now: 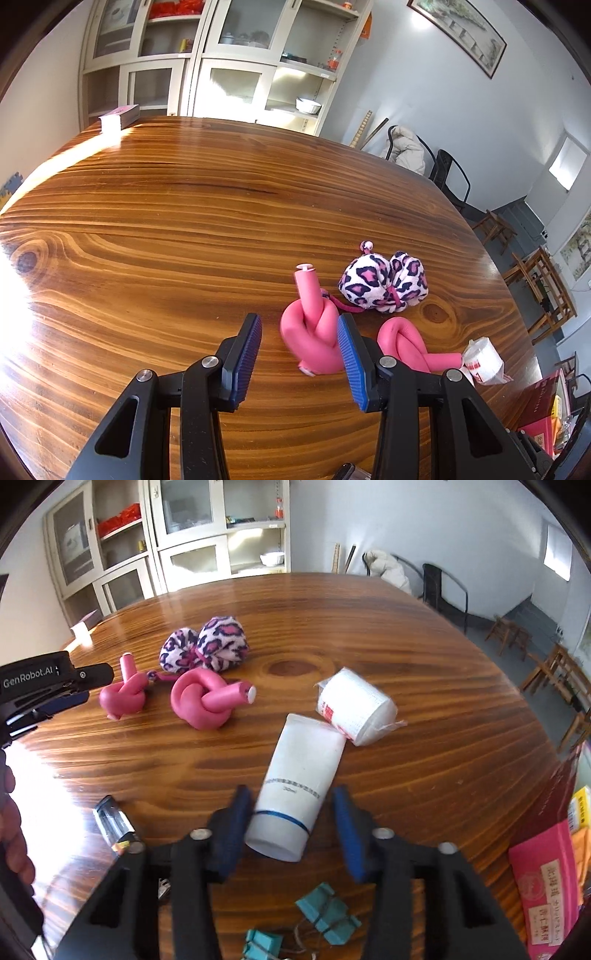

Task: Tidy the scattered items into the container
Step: 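Grasp the white cleanser tube with the right gripper while the left holds the curler, then carry the curler and white tube over the pink tin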

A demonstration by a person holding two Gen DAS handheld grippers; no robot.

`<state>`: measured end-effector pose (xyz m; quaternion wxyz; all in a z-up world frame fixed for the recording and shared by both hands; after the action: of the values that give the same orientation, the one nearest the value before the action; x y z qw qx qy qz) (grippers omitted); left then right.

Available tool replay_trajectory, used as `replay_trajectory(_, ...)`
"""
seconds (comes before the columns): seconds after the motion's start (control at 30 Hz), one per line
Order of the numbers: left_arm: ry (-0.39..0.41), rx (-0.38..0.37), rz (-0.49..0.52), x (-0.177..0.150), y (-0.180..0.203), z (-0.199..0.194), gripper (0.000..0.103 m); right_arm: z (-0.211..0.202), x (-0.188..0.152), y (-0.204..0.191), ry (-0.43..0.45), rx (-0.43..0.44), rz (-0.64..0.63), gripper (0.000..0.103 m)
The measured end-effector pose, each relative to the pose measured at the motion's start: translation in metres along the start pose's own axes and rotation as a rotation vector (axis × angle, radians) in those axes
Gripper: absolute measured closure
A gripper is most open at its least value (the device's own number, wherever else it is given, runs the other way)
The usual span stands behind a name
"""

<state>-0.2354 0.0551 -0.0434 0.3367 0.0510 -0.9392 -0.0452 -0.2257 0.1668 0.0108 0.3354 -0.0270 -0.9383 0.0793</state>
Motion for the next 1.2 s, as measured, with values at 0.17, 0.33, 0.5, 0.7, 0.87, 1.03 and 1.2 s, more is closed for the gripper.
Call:
replay_trajectory(0.17, -0.025, -0.008, 0.013, -0.006, 0.005, 0.006, 0.058, -0.007, -0.01, 0.007, 0.008, 0.036, 0.02, 0.066)
replay_trajectory(0.33, -0.021, -0.002, 0.043, -0.011, 0.011, 0.007, 0.058, -0.01, -0.016, 0.014, 0.027, 0.05, 0.044, 0.066)
replay_trajectory(0.5, -0.034, 0.003, 0.038, -0.013, 0.008, 0.013, 0.058, -0.015, -0.014, 0.016, 0.059, 0.067, 0.056, 0.066)
replay_trajectory(0.7, -0.057, -0.023, 0.048, -0.018, 0.012, 0.021, 0.047, -0.017, -0.009, 0.016, 0.061, 0.084, 0.068, 0.066)
replay_trajectory(0.87, -0.028, 0.026, 0.099, -0.017, 0.02, 0.025, 0.024, -0.017, -0.01, 0.019, 0.06, 0.096, 0.079, 0.066)
replay_trajectory(1.03, -0.006, 0.071, 0.122, -0.012, 0.015, 0.028, 0.044, -0.018, -0.008, 0.018, 0.069, 0.091, 0.067, 0.066)
replay_trajectory(1.2, -0.001, 0.076, 0.11, -0.011, 0.007, 0.027, 0.057, -0.025, -0.005, 0.017, 0.095, 0.073, 0.049, 0.066)
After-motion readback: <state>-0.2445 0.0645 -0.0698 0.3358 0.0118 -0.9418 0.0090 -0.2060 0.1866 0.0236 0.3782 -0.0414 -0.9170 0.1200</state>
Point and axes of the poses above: each gripper's, at about its wrist camera, not at the fingertips, and z roughly the way its jaws point, y to its right, x to its top, the point moved 10 cm from there along z, roughly the way its jaws point, and after that the axes turned 13 degrees about x, right-handed, at the moved point
